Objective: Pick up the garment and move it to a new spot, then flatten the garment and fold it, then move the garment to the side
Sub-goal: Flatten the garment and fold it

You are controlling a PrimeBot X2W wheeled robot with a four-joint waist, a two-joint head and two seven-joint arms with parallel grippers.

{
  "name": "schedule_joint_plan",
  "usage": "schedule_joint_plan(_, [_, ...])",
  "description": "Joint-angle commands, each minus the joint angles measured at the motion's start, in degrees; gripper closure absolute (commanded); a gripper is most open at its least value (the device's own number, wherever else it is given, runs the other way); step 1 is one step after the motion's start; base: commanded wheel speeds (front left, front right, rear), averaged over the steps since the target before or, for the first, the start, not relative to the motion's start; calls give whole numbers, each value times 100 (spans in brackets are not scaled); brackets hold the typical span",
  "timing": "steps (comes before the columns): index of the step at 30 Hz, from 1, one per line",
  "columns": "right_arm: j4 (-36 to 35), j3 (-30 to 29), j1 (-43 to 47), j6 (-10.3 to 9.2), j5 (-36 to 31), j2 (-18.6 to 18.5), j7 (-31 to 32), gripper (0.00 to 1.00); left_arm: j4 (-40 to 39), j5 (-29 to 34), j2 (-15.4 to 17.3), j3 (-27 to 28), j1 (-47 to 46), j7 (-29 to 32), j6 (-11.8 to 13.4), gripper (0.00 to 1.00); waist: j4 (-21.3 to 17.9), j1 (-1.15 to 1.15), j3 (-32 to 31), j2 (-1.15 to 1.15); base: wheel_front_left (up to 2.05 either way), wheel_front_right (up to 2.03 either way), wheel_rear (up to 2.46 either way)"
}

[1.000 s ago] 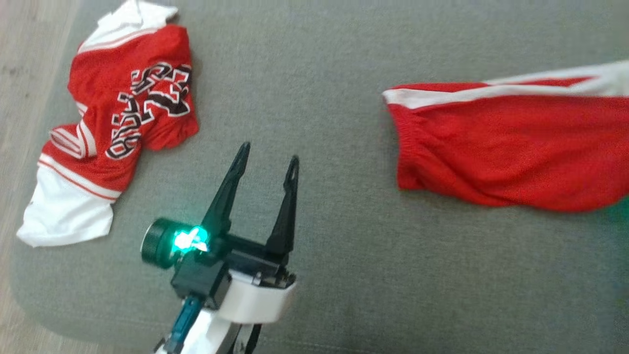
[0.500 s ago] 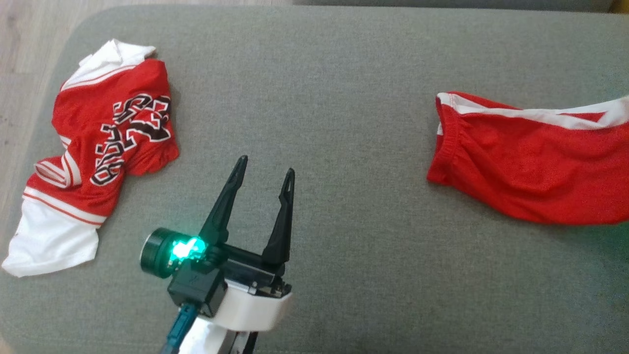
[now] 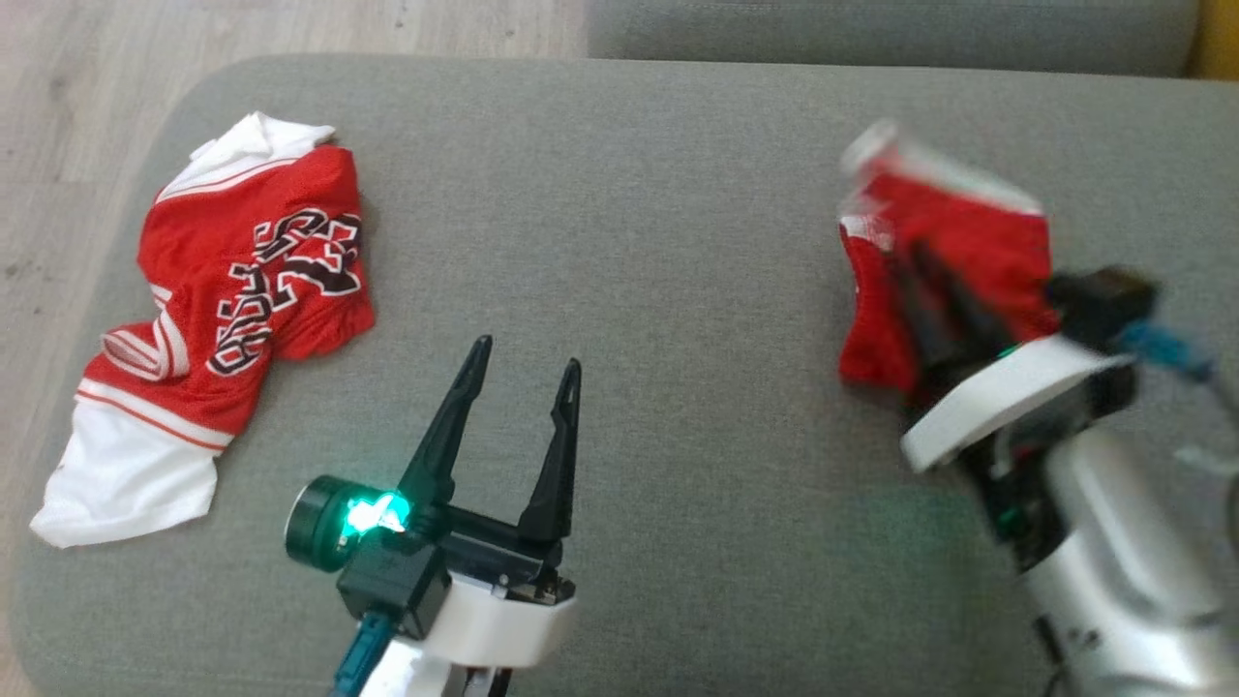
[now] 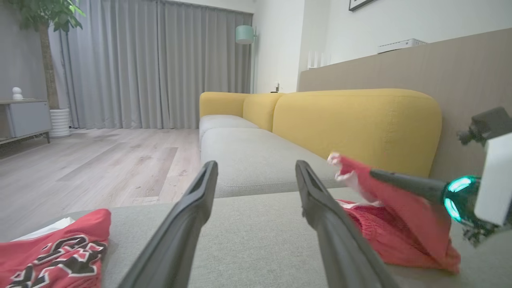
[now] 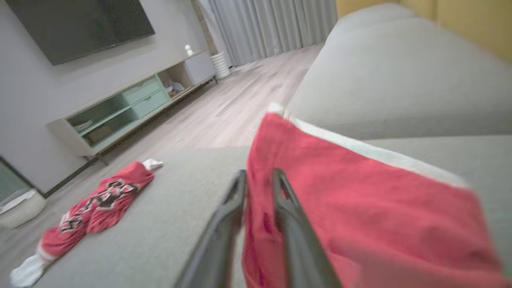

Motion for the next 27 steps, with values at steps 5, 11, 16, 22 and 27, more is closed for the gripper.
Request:
schedule_joint_plan(5, [-387,-141,113,-4,-283,120,-443,0,-99,55,-102,352,13,-24,-11,0,37,0,-243,0,0,0,0])
schedule_joint_plan(11, [-638,-707,856,-4,-936,0,-1236,0,-61,72,-139,627,357,-24,47,0,-51,0,-700,0,0,0,0])
schedule_joint_plan(16, [-959,-1059,1643,-4,-1438,91,-1542,0,41,138,-160,879,722,-24,116,0,-168,0,-965,0,0,0,0])
schedule_joint_plan(22, [-1280,-1512,2496,-4,-1908,450,-1552,0,339,322,-184,1114,978,-24,153,0,-235,0,-1121,0,0,0,0])
schedule_joint_plan(27, [-1217,-1419,2873,-4,-2084,571,-1553,0,604,443,-187,1274,1171,-24,181,0,-296,0,-1264,0,0,0,0])
